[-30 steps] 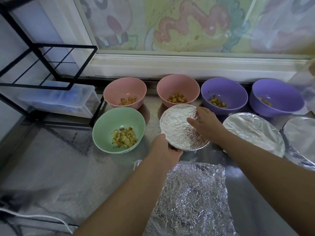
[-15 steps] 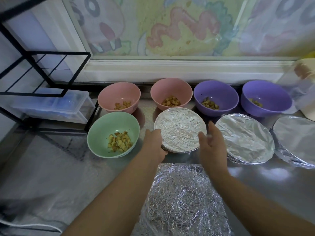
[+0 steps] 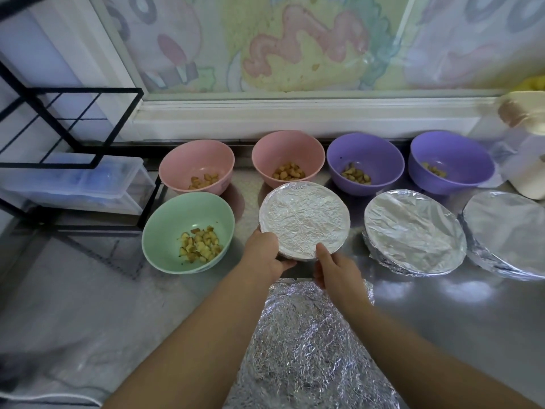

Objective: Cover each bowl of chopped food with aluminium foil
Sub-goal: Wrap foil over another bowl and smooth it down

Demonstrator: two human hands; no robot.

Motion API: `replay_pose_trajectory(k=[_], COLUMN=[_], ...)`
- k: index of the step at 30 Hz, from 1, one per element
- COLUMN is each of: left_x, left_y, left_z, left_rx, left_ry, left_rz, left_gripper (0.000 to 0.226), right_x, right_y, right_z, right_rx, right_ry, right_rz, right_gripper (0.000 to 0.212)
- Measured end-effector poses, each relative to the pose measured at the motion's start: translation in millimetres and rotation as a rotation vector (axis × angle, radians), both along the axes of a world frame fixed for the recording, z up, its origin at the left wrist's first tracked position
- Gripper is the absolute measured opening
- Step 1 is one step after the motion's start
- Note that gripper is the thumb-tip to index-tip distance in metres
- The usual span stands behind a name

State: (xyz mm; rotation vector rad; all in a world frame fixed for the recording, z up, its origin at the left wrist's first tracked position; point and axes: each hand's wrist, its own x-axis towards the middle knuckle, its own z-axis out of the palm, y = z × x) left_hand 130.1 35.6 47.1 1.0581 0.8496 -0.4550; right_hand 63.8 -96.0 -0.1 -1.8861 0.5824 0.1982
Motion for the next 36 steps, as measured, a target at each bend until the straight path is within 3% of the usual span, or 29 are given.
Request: replay_pose_trajectory(k=[12,16,23,36], left_x=[1.8,1.9,3.2,1.6], left_y=[0.8,1.5,0.9,0.6], left_z=[-2.9,-2.2,-3.4,-2.5], left_rx=[-0.059,-0.049,-0.013,-0.033], left_ry=[0.004,0.011,0.030,0.026], left_rz=[0.031,0.039,0.026,0.044], left_gripper=[0.039,0.041,0.041,0.043], right_x=[1.8,0.9,21.1,21.8], right_y=[7.8,-11.0,-35.4,-31.9], right_z=[6.1,11.9,8.0,6.0], right_rx=[0.296,0.169,-0.125,0.016], right_ry=[0.038,0.040,0.022,0.012], right_rz=[-0.118,-0.023,0.036,-0.014], right_gripper=[0.051,0.063,0.062,0.054])
